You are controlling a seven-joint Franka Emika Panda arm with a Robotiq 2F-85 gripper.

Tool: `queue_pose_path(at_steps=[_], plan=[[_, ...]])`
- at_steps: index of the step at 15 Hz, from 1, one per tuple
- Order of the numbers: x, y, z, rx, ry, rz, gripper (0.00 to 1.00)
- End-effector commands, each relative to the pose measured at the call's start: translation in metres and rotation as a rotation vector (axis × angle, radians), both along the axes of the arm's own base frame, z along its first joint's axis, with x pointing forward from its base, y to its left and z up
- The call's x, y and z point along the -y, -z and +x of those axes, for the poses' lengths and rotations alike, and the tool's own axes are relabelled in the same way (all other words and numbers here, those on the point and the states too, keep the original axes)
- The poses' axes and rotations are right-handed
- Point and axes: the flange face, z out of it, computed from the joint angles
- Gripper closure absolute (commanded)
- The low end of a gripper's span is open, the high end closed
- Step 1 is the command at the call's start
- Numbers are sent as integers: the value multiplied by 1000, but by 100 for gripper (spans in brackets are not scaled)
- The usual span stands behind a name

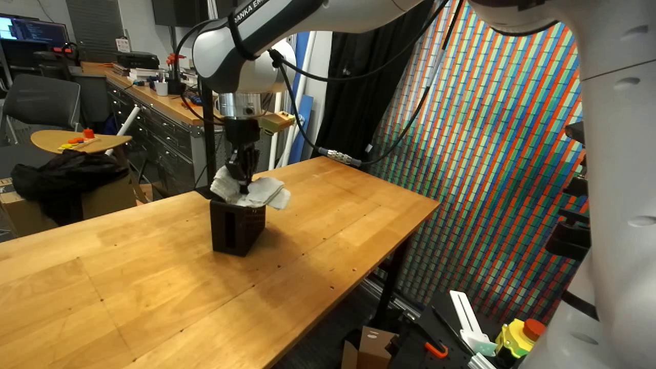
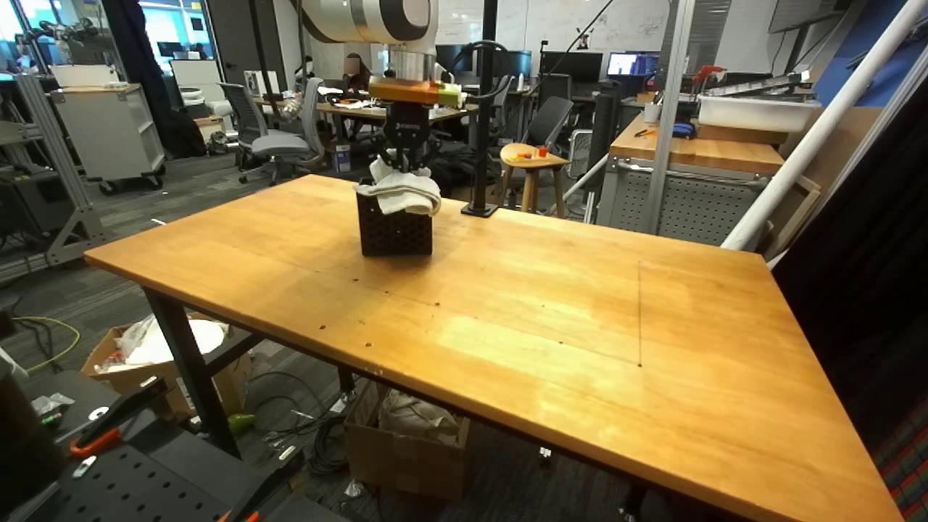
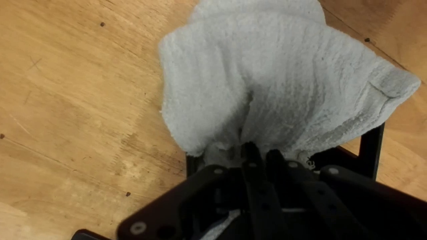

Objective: Put the cloth in the cap

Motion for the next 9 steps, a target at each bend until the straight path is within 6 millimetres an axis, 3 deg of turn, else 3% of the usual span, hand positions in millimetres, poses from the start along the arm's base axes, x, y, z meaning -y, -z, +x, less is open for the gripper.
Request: queue_pose_path(at_steps=[1, 9], plan=[[-3, 30, 10, -49, -9, 46, 96], [-1, 46, 14, -71, 20, 84, 96]])
